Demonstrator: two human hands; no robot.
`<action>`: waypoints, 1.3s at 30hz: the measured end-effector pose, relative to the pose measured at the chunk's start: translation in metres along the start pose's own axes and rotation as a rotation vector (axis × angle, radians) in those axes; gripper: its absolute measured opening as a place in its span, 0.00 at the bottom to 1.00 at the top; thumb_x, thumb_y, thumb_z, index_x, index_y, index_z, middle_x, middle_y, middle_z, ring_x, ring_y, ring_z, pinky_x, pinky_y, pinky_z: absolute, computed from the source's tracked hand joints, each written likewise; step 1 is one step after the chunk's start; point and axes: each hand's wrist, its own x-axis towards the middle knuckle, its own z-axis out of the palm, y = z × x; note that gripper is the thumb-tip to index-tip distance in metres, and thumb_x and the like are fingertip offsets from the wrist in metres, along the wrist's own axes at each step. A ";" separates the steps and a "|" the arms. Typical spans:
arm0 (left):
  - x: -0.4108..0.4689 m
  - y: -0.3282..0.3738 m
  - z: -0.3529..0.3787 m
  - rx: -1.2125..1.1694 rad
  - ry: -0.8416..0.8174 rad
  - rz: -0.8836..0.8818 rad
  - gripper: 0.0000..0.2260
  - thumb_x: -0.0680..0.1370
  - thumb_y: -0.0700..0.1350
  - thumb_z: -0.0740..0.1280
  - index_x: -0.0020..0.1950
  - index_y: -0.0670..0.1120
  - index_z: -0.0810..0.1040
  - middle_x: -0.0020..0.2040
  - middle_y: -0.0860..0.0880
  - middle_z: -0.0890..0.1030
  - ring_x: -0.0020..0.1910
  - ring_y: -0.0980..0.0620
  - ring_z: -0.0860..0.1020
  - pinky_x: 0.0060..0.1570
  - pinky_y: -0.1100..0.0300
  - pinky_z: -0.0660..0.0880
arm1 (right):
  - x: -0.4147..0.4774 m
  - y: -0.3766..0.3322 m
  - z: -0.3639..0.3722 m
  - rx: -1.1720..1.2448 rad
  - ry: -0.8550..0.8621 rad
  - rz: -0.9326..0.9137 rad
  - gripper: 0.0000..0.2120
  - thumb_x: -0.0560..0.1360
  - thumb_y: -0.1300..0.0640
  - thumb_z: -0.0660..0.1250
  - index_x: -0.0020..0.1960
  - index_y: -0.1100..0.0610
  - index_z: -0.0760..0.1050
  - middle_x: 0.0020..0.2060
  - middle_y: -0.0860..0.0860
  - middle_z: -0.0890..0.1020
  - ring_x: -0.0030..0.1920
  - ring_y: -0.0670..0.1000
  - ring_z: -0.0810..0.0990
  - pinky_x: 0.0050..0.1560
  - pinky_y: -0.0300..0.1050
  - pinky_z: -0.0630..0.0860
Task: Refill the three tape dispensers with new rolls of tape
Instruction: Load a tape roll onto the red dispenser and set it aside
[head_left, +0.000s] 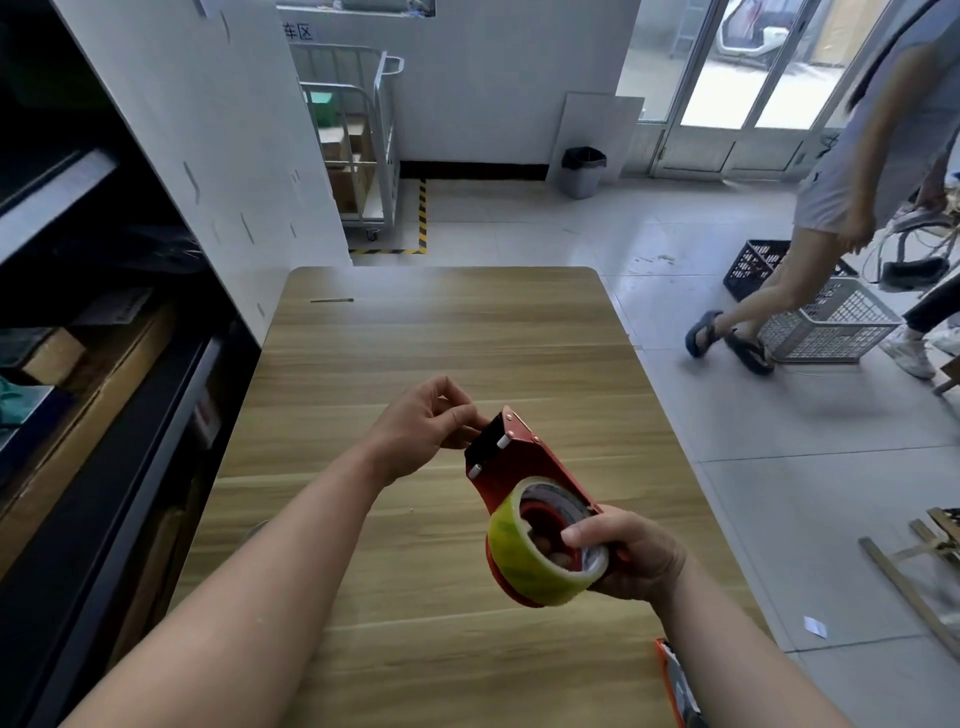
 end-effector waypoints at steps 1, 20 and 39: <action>0.000 0.001 0.000 -0.006 -0.007 0.001 0.03 0.80 0.37 0.63 0.46 0.42 0.71 0.44 0.45 0.85 0.43 0.48 0.84 0.53 0.49 0.79 | 0.001 0.001 -0.001 -0.027 -0.002 0.005 0.22 0.71 0.64 0.69 0.64 0.65 0.71 0.52 0.59 0.79 0.50 0.56 0.79 0.52 0.48 0.76; 0.000 0.001 0.003 -0.131 0.050 -0.020 0.02 0.80 0.39 0.61 0.48 0.42 0.72 0.45 0.44 0.83 0.47 0.49 0.83 0.41 0.53 0.80 | -0.003 -0.001 0.004 -0.052 -0.084 0.000 0.34 0.70 0.68 0.70 0.73 0.66 0.60 0.64 0.64 0.67 0.62 0.68 0.73 0.58 0.67 0.74; -0.005 0.004 0.003 -0.177 0.069 0.032 0.03 0.82 0.38 0.57 0.49 0.44 0.68 0.33 0.46 0.79 0.27 0.51 0.78 0.32 0.57 0.79 | -0.013 -0.002 -0.005 0.021 -0.013 0.089 0.22 0.70 0.65 0.70 0.63 0.64 0.74 0.50 0.61 0.75 0.48 0.55 0.76 0.52 0.46 0.77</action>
